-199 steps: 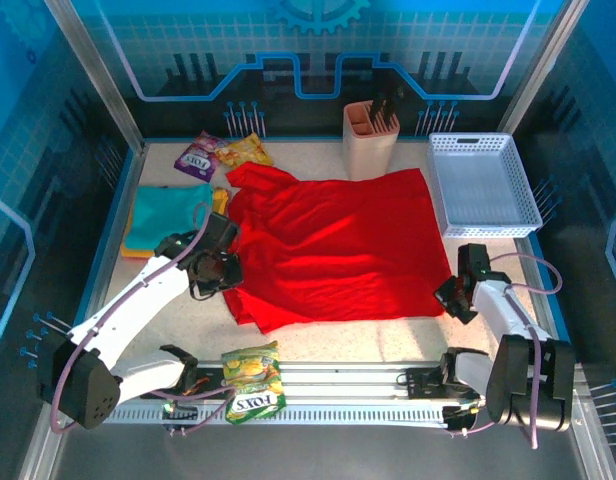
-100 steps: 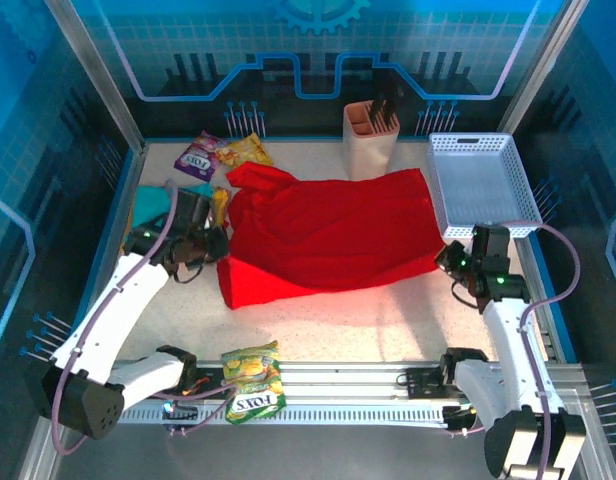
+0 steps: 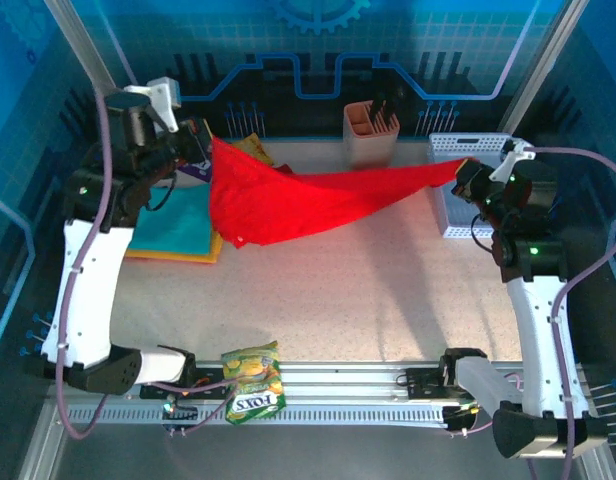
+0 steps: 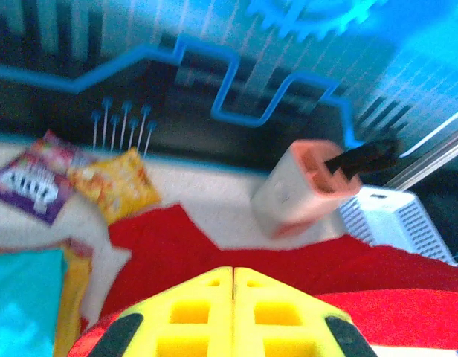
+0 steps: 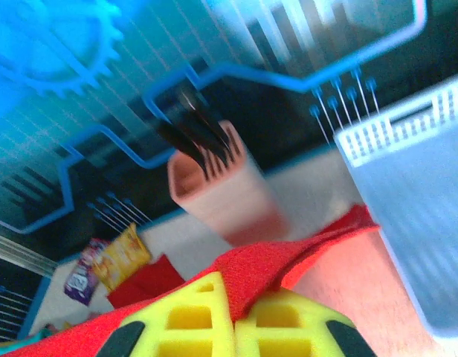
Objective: Fold and stack the t-shirts
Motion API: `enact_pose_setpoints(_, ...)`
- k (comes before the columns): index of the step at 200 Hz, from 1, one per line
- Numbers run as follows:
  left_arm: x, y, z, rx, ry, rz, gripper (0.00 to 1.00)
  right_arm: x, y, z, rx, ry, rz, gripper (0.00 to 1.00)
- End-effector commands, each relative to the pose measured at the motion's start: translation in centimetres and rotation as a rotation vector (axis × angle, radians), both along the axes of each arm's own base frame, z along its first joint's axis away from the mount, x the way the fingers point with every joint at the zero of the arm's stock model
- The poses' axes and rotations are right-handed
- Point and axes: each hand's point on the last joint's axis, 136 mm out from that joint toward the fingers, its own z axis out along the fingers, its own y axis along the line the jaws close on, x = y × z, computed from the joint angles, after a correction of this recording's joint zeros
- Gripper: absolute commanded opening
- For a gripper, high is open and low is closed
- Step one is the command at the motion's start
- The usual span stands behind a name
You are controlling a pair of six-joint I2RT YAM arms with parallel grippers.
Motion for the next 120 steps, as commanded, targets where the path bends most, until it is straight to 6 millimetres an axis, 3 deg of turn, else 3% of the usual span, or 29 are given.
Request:
enact_pose_setpoints(1, -3.4, -0.3, 6.9, 0.013, -0.247, -0.073, 0.00, -2.1, 0.7, 6.4, -0.047, -0.202, 0.027, 0.00)
enact_pose_setpoints(23, -6.9, -0.3, 10.6, 0.045, -0.404, -0.114, 0.00, -4.5, 1.4, 9.9, -0.063, -0.312, 0.057, 0.00)
enact_pose_setpoints(59, -13.2, 0.0, 15.8, 0.113, -0.650, -0.153, 0.00, -8.5, 1.7, 13.7, -0.099, -0.447, 0.072, 0.00)
enact_pose_setpoints(96, -18.3, -0.5, 19.0, 0.146, -0.828, -0.220, 0.00, -13.1, 1.7, 16.9, -0.128, -0.558, 0.064, 0.00)
enact_pose_setpoints(120, -20.4, -0.5, 20.9, 0.168, -0.933, -0.227, 0.00, -15.2, 1.4, 18.4, -0.138, -0.615, 0.041, 0.00)
